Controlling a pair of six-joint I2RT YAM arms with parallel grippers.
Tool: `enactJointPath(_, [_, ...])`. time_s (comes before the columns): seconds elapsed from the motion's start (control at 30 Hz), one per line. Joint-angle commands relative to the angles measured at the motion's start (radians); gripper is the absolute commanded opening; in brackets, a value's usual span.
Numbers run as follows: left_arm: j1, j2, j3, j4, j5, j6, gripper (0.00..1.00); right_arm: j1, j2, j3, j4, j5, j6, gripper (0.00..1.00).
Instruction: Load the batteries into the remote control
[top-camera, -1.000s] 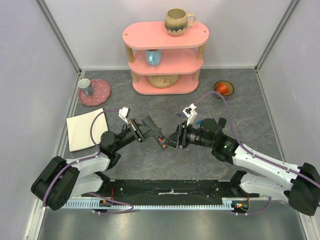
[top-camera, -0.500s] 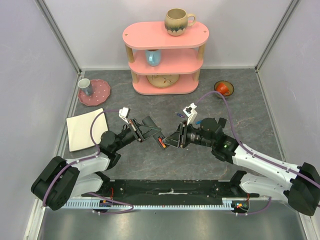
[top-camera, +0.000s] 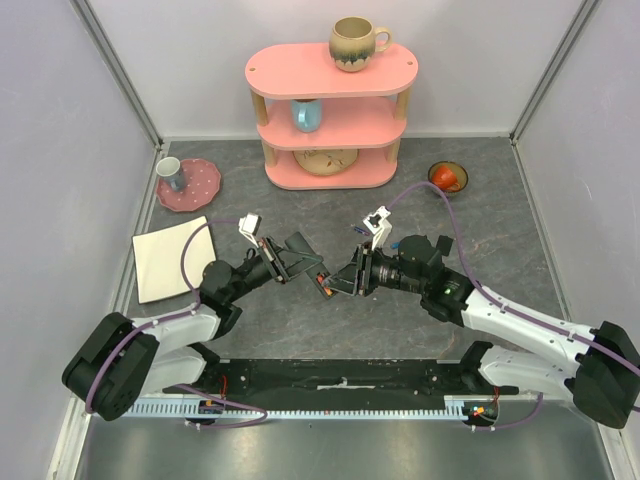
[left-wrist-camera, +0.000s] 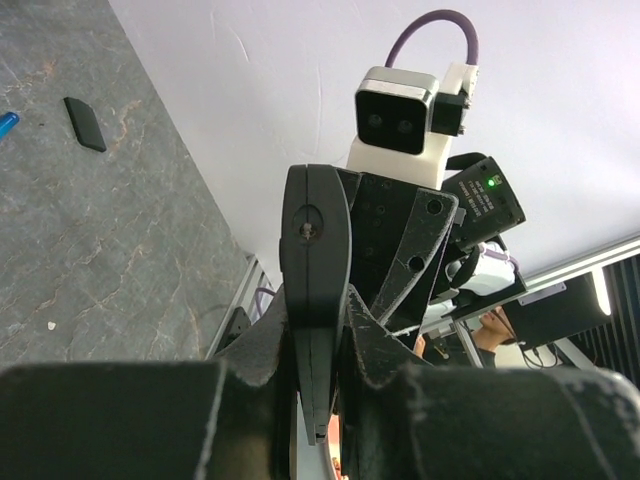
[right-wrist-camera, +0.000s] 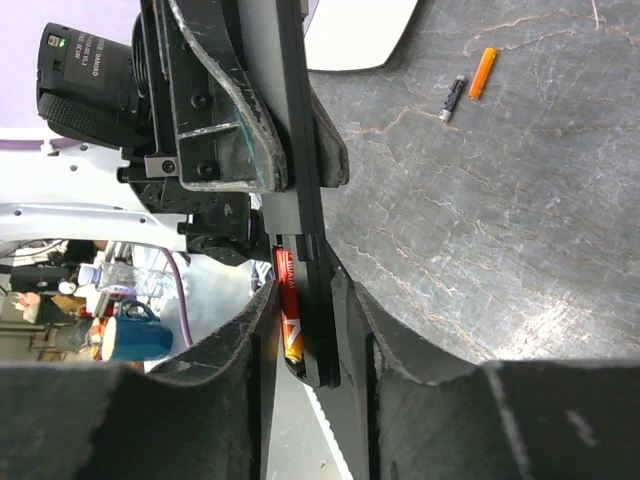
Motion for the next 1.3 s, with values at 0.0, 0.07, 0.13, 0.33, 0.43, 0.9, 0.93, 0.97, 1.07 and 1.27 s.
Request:
enactJointPath(0.0, [-0.004, -0.026, 0.05, 0.058, 0.006, -0.011, 0.02, -0.005, -0.011, 0.022, -0.024, 0.02, -0.002, 0.44])
enactJointPath(0.07, [-0.004, -0.031, 0.04, 0.045, 0.006, -0.001, 0.02, -0.022, -0.035, 0.034, -0.037, 0.025, 0.003, 0.55])
enactJointPath(0.13, [-0.004, -0.037, 0.021, 0.029, 0.004, 0.012, 0.02, -0.045, -0.049, 0.071, -0.082, 0.02, -0.006, 0.59])
enactJointPath(0.33, [-0.001, -0.049, -0.041, 0.022, -0.002, 0.034, 0.02, -0.188, -0.12, 0.199, -0.282, 0.005, -0.13, 0.68])
enactJointPath(0.43, [-0.001, -0.06, -0.062, 0.02, -0.004, 0.038, 0.02, -0.251, -0.123, 0.219, -0.336, -0.01, -0.172, 0.7])
enactJointPath(0.9, [-0.001, -0.311, -0.214, -0.142, -0.03, 0.066, 0.02, -0.269, 0.376, 0.361, -0.437, 0.586, -0.448, 0.64])
enactJointPath(0.93, [-0.001, -0.372, -0.234, -0.187, -0.037, 0.068, 0.02, -0.269, 0.406, 0.372, -0.414, 0.598, -0.433, 0.65])
enactJointPath(0.97, [-0.001, -0.4, -0.257, -0.213, -0.056, 0.069, 0.02, -0.271, 0.461, 0.398, -0.408, 0.611, -0.418, 0.67])
enactJointPath(1.07, [-0.001, -0.52, -0.279, -0.319, -0.079, 0.077, 0.02, -0.268, 0.575, 0.439, -0.393, 0.649, -0.356, 0.69])
enactJointPath(1.27, [-0.001, -0.687, -0.286, -0.506, -0.109, 0.117, 0.02, -0.266, 0.73, 0.531, -0.394, 0.706, -0.247, 0.7])
